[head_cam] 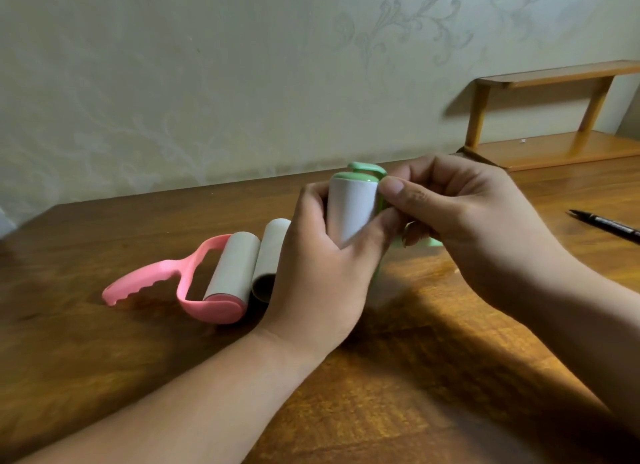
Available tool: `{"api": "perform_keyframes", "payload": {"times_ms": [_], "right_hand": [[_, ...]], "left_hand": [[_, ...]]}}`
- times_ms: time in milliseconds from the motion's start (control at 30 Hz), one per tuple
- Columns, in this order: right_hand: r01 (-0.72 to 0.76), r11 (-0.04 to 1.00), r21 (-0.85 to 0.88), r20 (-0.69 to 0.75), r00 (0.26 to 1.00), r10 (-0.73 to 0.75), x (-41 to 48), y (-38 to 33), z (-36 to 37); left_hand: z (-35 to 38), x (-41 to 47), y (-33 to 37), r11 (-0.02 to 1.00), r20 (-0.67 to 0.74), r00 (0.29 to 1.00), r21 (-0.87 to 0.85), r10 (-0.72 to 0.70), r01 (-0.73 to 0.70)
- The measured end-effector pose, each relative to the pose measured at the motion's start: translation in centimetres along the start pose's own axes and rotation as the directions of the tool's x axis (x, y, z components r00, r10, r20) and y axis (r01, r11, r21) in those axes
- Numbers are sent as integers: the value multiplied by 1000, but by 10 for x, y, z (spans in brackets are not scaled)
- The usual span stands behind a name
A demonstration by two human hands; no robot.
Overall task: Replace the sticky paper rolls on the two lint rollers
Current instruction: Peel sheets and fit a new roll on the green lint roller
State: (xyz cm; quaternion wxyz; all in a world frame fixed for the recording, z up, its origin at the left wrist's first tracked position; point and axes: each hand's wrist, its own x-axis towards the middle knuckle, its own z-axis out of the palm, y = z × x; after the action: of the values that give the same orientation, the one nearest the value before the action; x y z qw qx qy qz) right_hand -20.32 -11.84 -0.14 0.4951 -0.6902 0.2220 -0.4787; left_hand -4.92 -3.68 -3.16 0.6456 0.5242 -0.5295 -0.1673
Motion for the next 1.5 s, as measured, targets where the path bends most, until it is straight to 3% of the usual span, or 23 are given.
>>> {"api": "perform_keyframes", "payload": {"times_ms": [200,567,700,967,1100,1300,1367,1500], "right_hand": [[-71,997,44,19,997,70,1,-3,1],[-60,998,-11,17,998,60,-4,-9,2],[-107,987,120,25,994,105,-2,-6,4],[-97,986,138,59,994,90,-2,-6,3],[-105,990,94,-50,993,110,0,-6,1],[-166,986,3,-78,983,166,-2,-6,2],[-220,974,-59,-27,975,219,-3,-7,4],[-375,923,-84,230,894,384,-7,-7,10]], "left_hand": [[-2,-3,1,987,33,997,-141,-71,75],[-2,-2,1,995,36,996,-71,78,-76],[-4,-4,-1,993,34,999,-116,-18,22],[-6,-1,-4,983,35,996,-164,-81,86],[-8,5,1,873,-48,941,-391,-335,291],[-8,7,5,803,-113,904,-514,-412,301],[-7,7,7,794,-139,902,-541,-408,276],[-5,6,14,827,-198,915,-524,-351,204]]}}
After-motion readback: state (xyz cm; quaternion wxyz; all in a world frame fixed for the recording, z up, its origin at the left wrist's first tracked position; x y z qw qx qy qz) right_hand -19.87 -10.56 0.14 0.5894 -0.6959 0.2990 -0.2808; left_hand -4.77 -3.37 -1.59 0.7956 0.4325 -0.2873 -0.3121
